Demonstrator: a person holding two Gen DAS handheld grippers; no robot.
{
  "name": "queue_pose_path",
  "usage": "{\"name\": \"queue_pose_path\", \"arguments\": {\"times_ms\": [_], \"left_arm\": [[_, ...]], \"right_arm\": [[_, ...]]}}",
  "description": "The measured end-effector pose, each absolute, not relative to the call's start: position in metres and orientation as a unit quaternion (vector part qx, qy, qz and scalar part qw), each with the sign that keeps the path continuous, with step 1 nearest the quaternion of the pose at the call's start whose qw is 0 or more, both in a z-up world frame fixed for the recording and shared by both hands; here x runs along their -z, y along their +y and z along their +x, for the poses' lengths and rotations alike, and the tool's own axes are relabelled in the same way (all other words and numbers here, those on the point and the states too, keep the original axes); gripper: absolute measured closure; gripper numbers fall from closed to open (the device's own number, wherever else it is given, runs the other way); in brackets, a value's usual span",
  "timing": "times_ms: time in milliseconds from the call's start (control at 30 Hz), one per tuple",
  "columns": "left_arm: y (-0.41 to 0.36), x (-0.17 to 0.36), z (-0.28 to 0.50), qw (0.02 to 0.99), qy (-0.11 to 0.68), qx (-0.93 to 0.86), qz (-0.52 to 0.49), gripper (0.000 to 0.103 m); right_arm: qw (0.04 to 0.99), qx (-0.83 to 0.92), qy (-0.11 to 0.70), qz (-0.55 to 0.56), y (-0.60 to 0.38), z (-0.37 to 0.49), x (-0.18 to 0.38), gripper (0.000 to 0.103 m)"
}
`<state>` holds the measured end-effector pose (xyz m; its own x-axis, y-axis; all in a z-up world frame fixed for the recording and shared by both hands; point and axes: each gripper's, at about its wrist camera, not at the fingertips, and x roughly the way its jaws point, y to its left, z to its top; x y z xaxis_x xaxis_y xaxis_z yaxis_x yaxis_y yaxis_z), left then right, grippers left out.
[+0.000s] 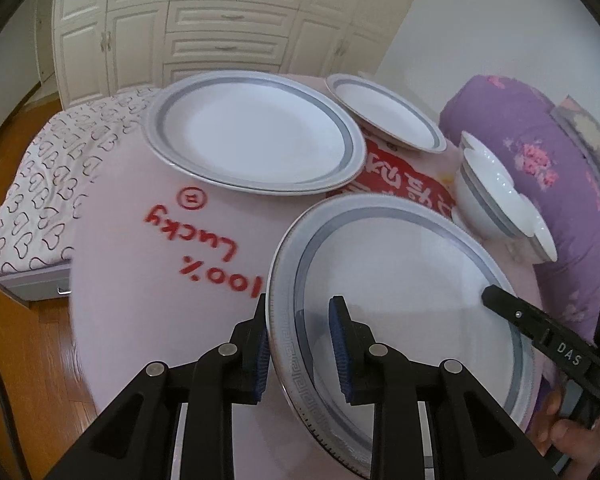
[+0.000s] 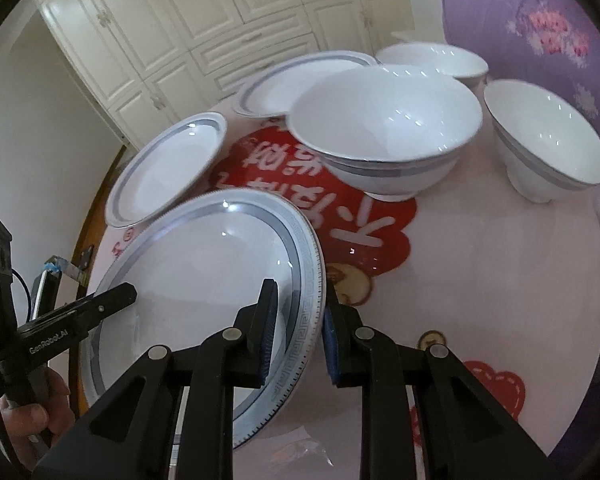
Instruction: Organize plates and bowls
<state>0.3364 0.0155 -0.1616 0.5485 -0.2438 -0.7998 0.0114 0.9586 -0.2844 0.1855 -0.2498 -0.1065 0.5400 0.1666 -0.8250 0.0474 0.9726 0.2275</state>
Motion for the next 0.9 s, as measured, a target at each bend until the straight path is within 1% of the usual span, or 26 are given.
{"name": "queue_pose_path", "arguments": {"times_ms": [267,467,767,900], "left_arm": [[0.054,0.148,0.290,0.879,0.454,0.043,-0.138,0.080],[0.065,0.144,0.265,0.879,0.454,0.034,-0.142,0.080],[0.057,0.147,0.259,0.875,0.462,0.042,-0.136,0.080],[0.055,0.143,0.261,0.878,0.460,0.041,-0.130,0.080]], "right_arm": [[0.872,-0.069,0.476,0.092,-0.213,0.175,0.104,0.082],[0.872,-0.079,0.476,0.079,-0.197,0.170,0.109,0.082],[0.866,-0.069,0.490,0.073,-0.198,0.170,0.122,0.082],[0.862,-0.069,0.496,0.074,-0.200,0.171,0.129,0.079]]}}
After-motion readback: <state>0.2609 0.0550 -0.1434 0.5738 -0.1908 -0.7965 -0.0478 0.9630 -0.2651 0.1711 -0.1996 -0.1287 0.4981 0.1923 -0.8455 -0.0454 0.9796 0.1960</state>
